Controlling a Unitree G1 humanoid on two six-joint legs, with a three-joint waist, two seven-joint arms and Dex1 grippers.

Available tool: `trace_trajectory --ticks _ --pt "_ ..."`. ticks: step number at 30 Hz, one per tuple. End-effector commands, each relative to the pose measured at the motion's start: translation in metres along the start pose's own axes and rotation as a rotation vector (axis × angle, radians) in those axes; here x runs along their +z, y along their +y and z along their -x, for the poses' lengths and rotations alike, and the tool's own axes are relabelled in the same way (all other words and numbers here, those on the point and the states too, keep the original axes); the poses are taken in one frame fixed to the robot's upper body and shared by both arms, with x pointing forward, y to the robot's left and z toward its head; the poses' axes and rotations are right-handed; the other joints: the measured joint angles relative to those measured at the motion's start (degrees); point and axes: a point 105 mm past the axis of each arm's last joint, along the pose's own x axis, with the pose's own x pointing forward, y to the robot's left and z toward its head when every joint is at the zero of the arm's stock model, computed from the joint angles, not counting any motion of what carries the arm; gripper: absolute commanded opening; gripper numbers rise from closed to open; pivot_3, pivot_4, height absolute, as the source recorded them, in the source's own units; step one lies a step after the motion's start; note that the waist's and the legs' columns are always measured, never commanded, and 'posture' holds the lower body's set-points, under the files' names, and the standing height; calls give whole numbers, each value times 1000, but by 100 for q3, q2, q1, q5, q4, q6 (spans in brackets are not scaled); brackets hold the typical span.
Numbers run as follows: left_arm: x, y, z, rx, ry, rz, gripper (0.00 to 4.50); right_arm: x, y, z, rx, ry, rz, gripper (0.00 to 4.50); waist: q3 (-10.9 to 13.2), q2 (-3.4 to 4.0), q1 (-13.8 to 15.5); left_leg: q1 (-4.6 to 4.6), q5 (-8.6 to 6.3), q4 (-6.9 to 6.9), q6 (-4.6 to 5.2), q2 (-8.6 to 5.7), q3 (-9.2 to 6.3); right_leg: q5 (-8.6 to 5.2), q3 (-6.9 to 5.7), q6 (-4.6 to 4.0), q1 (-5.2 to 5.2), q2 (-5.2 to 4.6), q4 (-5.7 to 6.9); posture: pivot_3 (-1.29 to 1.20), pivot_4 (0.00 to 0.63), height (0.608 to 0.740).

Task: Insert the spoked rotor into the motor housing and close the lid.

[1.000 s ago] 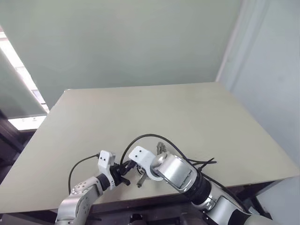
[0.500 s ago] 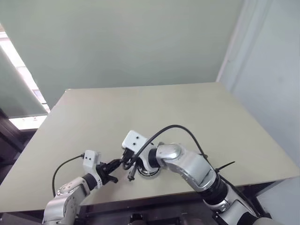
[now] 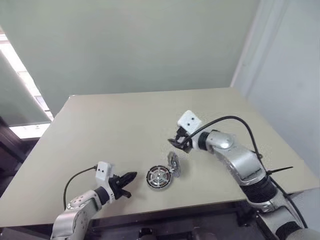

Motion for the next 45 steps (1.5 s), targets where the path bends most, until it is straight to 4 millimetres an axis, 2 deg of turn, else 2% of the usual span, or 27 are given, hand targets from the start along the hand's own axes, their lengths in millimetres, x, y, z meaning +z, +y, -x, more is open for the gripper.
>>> trace_trajectory --ticks 1,4,8,11,19,24,27,31,38,45 --pt "13 -7 -2 -32 -27 -48 0 -17 -15 6 -40 63 71 4452 0 -1 1 0 0 0 0 0 1 0 1 0 0 0 0 0 0 740" --pt "15 -6 -2 -33 -27 -55 0 -40 -12 8 -6 126 125 4452 -1 -1 5 0 0 0 1 -1 4 0 3 -1 2 0 -1 0 0 740" --pt "16 -5 0 -30 -21 -64 0 -54 4 6 76 148 157 4452 0 -1 -8 2 0 -2 2 2 11 0 10 0 0 4 -1 0 0 740" --pt "17 -5 1 -30 -21 -67 0 -51 24 2 150 115 98 4452 0 -1 -3 4 0 0 2 3 12 0 12 0 1 5 0 0 0 740" --pt "17 -5 1 -31 -14 -71 0 -32 59 -8 256 37 -80 4452 -1 -1 3 4 0 5 2 1 7 1 11 2 6 4 1 0 0 740" --pt "18 -6 0 -32 -16 -73 0 -30 86 -23 316 42 -98 4452 -1 0 6 6 0 4 2 2 4 1 8 1 5 5 2 0 0 740" --pt "18 -7 0 -32 -18 -73 0 -35 96 -29 336 53 -101 4452 -1 0 10 6 0 4 1 3 5 2 9 1 4 5 3 0 0 740" --pt "17 -9 -1 -31 -18 -74 0 -39 100 -32 356 47 -136 4452 -2 -1 18 5 0 8 1 -1 4 1 9 1 8 2 3 0 0 740" --pt "15 -11 -2 -36 -13 -77 0 -33 84 -28 401 -30 -246 4452 -2 -1 15 8 1 7 1 0 3 2 8 1 8 4 5 0 0 740" --pt "16 -11 -4 -44 -11 -81 0 -20 79 -16 576 -226 -389 4452 -2 -1 14 9 1 7 2 0 4 2 9 1 11 5 4 0 0 740"
